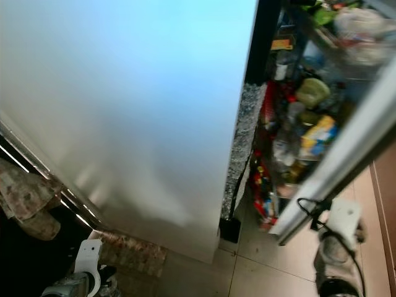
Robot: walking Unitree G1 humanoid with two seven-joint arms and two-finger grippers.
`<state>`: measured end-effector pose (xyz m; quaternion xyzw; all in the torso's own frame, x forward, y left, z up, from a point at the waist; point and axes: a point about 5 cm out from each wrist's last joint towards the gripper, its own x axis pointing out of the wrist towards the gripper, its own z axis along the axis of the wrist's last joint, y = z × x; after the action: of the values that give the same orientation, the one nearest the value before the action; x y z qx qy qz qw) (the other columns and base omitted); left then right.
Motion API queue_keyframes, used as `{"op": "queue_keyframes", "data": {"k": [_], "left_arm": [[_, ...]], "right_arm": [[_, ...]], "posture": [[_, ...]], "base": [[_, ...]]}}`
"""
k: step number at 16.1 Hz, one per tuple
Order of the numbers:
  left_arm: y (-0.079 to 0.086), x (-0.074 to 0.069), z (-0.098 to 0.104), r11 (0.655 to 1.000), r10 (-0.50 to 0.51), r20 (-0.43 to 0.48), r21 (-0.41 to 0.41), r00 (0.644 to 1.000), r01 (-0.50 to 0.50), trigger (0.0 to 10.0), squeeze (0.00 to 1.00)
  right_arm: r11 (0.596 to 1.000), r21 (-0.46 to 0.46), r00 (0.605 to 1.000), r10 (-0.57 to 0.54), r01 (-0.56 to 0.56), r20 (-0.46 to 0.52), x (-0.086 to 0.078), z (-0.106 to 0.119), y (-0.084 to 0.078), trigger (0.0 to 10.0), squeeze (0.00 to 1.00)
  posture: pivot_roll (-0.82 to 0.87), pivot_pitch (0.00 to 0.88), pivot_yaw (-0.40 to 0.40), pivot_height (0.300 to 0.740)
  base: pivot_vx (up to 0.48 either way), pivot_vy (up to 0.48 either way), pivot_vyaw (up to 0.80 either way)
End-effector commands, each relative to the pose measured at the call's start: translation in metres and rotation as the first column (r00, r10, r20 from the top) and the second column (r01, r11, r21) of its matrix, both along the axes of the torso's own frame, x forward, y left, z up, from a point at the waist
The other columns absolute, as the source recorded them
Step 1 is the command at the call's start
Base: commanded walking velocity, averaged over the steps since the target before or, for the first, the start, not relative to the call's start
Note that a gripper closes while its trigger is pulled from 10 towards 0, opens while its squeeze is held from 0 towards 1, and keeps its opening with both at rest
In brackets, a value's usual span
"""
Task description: Restocking fridge
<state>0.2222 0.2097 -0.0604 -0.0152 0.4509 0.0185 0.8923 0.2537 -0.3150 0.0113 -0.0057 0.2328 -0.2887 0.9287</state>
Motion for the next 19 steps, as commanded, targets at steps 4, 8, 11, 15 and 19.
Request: {"op": "queue_keyframes", "data": {"k": [4, 8, 11, 15, 19], "left_arm": [[0.004, -0.008, -0.004, 1.0, 0.002, -0.035, 0.019, 0.999, -0.001, 10.0, 0.0], [0.004, -0.008, -0.004, 1.0, 0.008, -0.036, 0.019, 0.999, -0.007, 10.0, 0.0], [0.004, -0.008, -0.005, 1.0, 0.006, -0.037, 0.021, 0.999, -0.006, 10.0, 0.0], [0.003, -0.008, -0.004, 1.0, -0.016, -0.035, 0.025, 0.999, 0.017, 10.0, 0.0], [0.005, -0.01, -0.005, 1.0, -0.015, -0.039, 0.02, 0.999, 0.016, 10.0, 0.0]], "right_arm": [[0.977, 0.188, 0.944, 0.149, -0.095, -0.295, -0.048, -0.061, 0.039, 10.0, 0.0], [0.946, 0.322, 0.907, 0.155, -0.023, -0.391, -0.091, -0.092, 0.064, 10.0, 0.0], [0.922, 0.376, 0.909, 0.08, 0.088, -0.41, -0.106, -0.101, 0.072, 10.0, 0.0], [0.913, 0.391, 0.913, 0.059, 0.114, -0.403, -0.109, -0.102, 0.073, 10.0, 0.0], [0.912, 0.399, 0.909, 0.082, 0.097, -0.409, -0.111, -0.103, 0.075, 10.0, 0.0]], "posture": [[-0.1, 0.067, 0.073, 0.74], [-0.09, 0.067, 0.076, 0.74], [-0.08, 0.062, 0.071, 0.74], [-0.09, 0.052, 0.073, 0.74], [-0.09, 0.033, 0.077, 0.74]], "base": [[0.0, 0.0, 0.0], [0.0, 0.0, 0.0], [0.0, 0.0, 0.0], [0.0, -0.068, 0.0], [0.0, -0.455, 0.0]]}}
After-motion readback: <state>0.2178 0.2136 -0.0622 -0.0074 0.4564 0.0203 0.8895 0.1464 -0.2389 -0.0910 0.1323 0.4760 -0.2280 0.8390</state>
